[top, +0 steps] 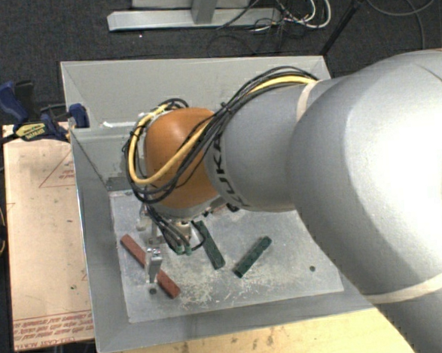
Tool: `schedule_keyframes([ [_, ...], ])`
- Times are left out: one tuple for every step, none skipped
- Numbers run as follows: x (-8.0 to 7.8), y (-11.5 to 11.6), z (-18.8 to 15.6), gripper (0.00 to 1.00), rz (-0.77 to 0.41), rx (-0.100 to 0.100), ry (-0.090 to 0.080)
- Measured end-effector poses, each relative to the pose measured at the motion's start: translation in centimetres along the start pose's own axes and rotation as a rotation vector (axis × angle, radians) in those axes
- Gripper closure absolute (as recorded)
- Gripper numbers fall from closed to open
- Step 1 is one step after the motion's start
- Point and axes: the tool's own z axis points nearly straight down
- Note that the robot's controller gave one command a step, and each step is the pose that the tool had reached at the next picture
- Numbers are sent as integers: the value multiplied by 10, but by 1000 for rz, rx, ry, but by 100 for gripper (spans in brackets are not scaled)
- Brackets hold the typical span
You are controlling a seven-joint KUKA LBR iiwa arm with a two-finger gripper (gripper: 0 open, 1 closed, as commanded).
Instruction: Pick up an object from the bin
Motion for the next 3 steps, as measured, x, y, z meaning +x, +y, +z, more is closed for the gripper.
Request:
schedule_keyframes([
  [-4, -13, 17, 100, -360, -9, -17],
  [-4, -13, 17, 100, -360, -9, -16],
  [-31, -18, -131, 100, -325, -1, -4],
])
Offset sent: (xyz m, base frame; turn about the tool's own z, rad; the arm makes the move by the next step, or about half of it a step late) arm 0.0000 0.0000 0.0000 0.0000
